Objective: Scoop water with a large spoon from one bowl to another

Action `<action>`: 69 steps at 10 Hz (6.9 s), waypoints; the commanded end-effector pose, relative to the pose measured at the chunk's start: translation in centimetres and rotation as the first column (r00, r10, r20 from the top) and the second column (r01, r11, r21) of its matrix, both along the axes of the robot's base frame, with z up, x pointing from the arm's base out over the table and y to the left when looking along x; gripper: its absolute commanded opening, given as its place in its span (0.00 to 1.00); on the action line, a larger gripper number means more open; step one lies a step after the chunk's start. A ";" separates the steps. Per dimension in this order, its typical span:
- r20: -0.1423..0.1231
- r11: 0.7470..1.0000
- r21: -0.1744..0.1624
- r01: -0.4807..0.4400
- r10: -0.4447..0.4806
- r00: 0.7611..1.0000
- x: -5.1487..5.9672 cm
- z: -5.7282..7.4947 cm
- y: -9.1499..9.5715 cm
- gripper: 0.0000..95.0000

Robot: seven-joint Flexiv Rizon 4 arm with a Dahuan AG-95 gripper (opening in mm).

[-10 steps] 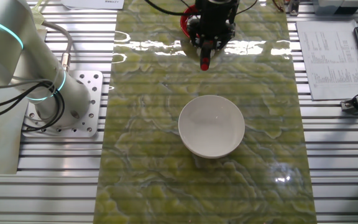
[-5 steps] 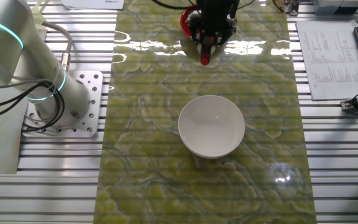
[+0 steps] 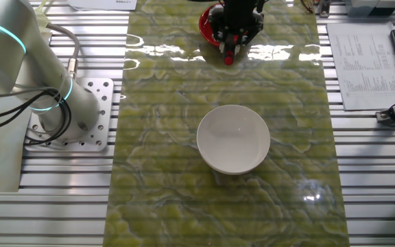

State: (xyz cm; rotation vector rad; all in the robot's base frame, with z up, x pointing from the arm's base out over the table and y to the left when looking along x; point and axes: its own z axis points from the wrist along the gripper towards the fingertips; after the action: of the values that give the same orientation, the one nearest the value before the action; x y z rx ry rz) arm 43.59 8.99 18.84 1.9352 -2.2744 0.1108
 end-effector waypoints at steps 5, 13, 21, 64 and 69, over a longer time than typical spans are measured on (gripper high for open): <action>0.060 1.000 -0.012 -0.010 0.011 0.998 -0.1 0.3 0.0 0.00; 0.076 1.000 -0.028 -0.015 0.017 0.997 0.1 1.3 0.5 0.00; 0.114 0.999 -0.032 0.008 -0.004 0.994 -0.3 2.1 0.4 0.00; 0.014 0.995 0.088 -0.044 0.043 0.999 -3.0 -2.4 2.7 0.00; -0.006 0.990 0.118 -0.079 0.080 0.997 -2.7 -3.8 2.7 0.00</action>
State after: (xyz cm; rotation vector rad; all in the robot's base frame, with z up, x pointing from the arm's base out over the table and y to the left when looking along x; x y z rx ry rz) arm 40.89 11.58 14.96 2.0836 -2.2430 -0.0259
